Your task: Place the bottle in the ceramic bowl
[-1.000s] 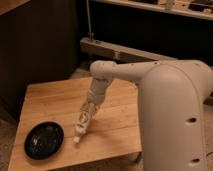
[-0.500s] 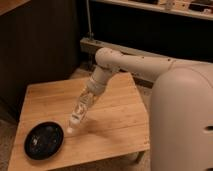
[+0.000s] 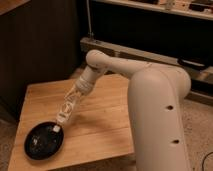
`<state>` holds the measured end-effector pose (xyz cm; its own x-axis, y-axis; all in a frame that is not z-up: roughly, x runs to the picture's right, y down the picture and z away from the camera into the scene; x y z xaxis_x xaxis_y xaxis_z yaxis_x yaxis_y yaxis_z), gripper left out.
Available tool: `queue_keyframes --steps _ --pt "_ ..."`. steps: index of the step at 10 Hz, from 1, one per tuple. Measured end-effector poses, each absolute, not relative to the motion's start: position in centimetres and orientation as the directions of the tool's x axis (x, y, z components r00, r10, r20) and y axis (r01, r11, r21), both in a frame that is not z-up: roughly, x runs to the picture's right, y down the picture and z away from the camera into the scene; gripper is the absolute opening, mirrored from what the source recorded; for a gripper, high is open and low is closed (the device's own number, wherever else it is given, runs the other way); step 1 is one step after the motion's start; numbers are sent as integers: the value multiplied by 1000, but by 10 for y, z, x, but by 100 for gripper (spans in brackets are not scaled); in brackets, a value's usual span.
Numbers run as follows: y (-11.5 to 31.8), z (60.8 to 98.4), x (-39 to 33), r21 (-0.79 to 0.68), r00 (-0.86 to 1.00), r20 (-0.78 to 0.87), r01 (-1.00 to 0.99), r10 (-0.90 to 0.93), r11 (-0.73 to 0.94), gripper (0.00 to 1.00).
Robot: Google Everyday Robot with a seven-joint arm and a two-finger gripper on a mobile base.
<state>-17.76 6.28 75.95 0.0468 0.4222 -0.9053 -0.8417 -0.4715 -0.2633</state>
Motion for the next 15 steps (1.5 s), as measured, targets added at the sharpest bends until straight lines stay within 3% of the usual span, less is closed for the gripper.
queue_keyframes --steps 3,4,8,11,12,15 --pt "77 745 -246 -383 220 -885 -846 411 -372 0" --pt "85 740 -257 -421 278 -871 -848 406 -323 5" --pt "128 742 -278 -525 455 -826 -836 331 -162 42" --pt "148 753 -254 -519 453 -837 -835 306 -184 74" --pt "153 758 -250 -521 453 -838 -830 304 -197 80" --pt "154 757 -251 -527 460 -835 -826 302 -198 80"
